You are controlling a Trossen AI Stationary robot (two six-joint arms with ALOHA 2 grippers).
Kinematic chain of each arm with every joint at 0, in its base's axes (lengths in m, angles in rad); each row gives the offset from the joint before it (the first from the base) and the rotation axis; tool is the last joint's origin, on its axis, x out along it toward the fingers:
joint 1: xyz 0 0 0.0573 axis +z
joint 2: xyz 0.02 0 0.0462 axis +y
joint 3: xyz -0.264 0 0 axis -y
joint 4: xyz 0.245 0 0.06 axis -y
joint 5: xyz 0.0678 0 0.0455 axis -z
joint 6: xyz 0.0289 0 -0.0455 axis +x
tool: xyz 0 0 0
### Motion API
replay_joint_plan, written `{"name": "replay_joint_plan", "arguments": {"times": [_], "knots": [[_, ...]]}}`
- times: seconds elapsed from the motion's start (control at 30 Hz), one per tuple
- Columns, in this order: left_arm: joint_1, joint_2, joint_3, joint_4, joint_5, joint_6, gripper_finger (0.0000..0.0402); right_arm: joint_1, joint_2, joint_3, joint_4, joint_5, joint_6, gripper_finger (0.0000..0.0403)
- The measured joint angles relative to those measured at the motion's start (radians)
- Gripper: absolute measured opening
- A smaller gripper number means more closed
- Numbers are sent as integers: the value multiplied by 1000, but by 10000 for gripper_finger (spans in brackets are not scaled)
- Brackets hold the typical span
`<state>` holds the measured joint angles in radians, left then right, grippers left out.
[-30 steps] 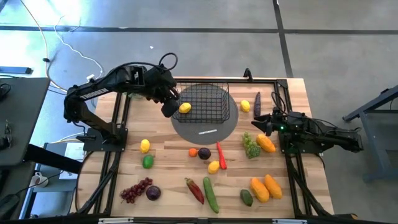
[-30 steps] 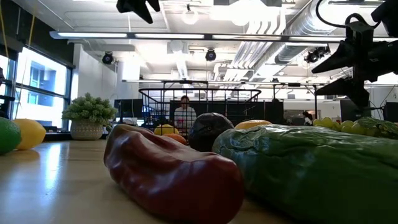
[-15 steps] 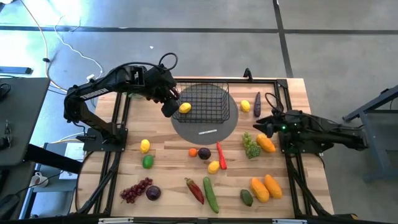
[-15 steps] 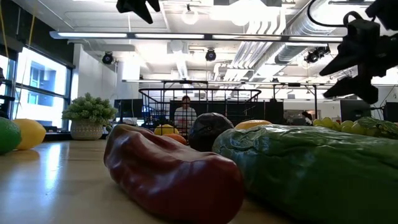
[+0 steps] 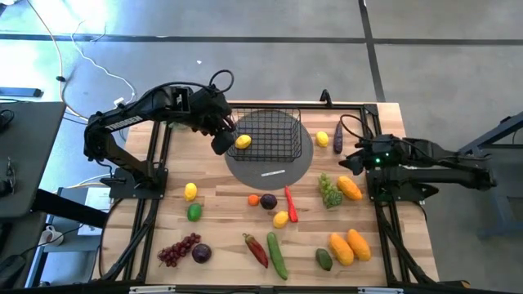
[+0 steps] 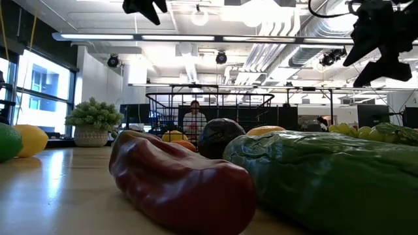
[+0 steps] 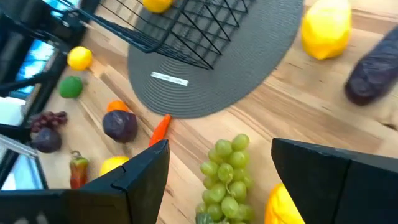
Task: Build produce basket
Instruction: Put the mango into the black wire basket
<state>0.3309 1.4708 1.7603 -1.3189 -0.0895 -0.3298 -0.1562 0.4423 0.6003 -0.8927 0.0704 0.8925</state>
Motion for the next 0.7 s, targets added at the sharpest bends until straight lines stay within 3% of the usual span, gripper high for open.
{"name": "replay_joint_plan", "arguments": {"times": [0.17, 0.37, 0.7], "knots": [[-25, -3, -1, -72, -1, 9, 223, 0, 123, 104, -106, -4, 6, 264], [-92, -52, -49, -66, -18, 14, 223, 0, 272, 144, -200, -81, 9, 264], [-129, -195, -259, 20, -20, -35, 223, 0, 423, 144, -226, -185, 59, 264]]}}
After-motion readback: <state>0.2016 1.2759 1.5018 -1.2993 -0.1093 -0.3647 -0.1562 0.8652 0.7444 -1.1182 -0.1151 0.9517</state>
